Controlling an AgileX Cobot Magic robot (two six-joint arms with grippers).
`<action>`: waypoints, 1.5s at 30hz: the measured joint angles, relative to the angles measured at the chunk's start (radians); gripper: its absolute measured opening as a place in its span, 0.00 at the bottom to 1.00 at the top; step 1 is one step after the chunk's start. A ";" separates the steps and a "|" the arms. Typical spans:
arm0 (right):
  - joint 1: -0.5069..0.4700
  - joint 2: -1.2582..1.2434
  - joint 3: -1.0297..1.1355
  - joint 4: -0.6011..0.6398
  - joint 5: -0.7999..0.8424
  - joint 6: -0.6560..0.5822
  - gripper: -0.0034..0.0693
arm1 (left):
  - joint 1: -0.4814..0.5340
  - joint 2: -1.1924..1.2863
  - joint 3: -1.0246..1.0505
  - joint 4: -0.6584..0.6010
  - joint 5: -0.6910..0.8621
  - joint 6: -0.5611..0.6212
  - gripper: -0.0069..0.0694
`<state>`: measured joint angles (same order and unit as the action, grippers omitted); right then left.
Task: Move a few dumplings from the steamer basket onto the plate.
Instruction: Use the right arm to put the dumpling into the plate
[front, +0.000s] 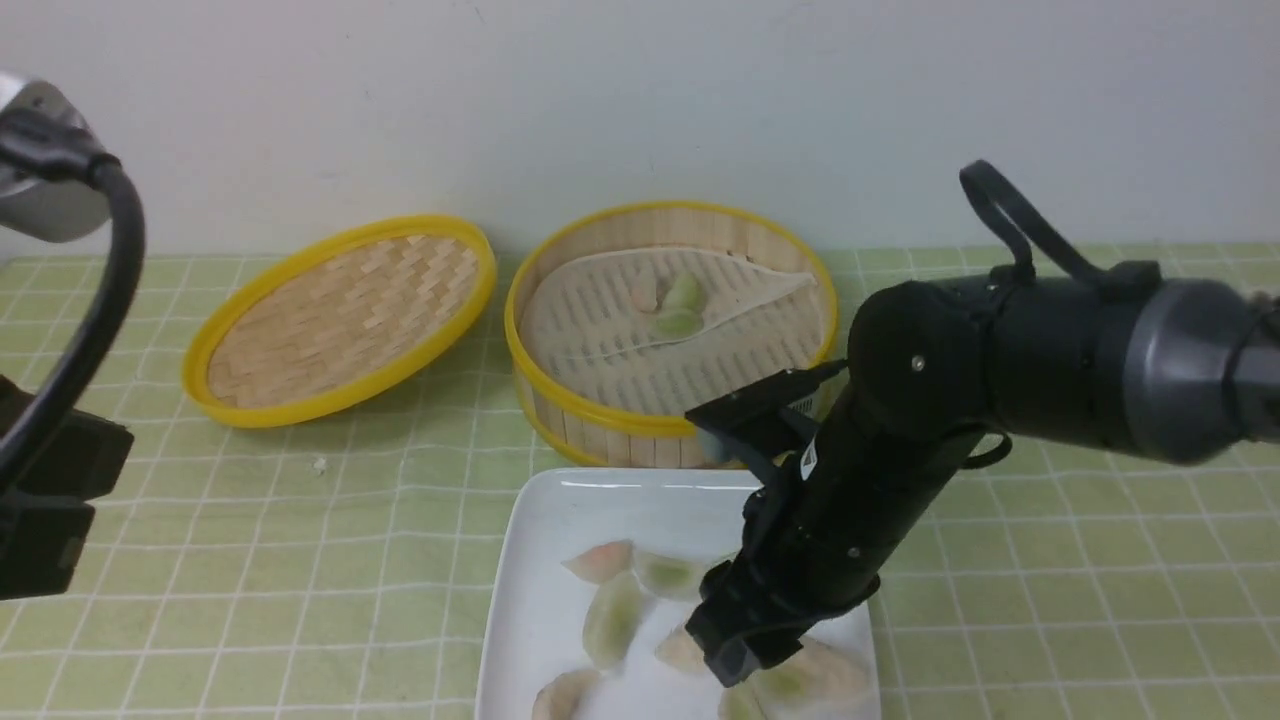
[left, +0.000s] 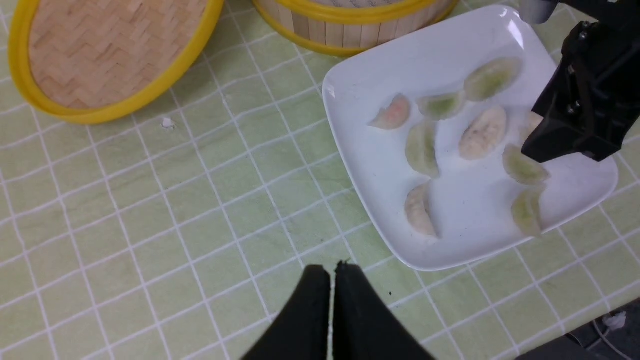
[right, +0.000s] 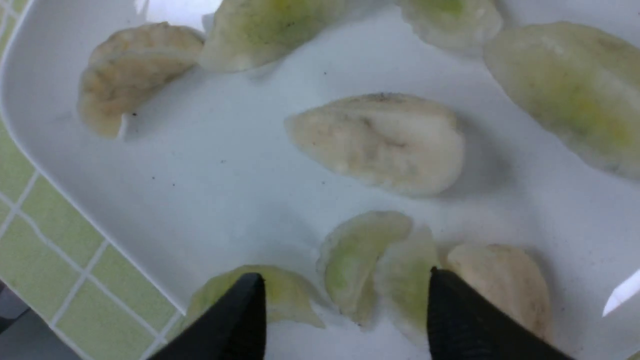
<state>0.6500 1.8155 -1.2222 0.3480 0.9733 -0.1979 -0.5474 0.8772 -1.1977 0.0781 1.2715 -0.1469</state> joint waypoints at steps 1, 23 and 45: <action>0.000 0.000 -0.020 -0.014 0.000 0.001 0.71 | 0.000 0.000 0.000 0.000 0.000 -0.001 0.08; -0.168 0.574 -1.043 -0.231 0.080 0.049 0.86 | 0.000 0.000 0.000 -0.001 0.002 -0.013 0.08; -0.181 0.743 -1.132 -0.246 -0.003 -0.204 0.84 | 0.002 0.000 0.000 0.000 0.003 -0.073 0.08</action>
<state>0.4689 2.5585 -2.3543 0.1020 0.9703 -0.4022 -0.5456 0.8772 -1.1977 0.0785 1.2741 -0.2200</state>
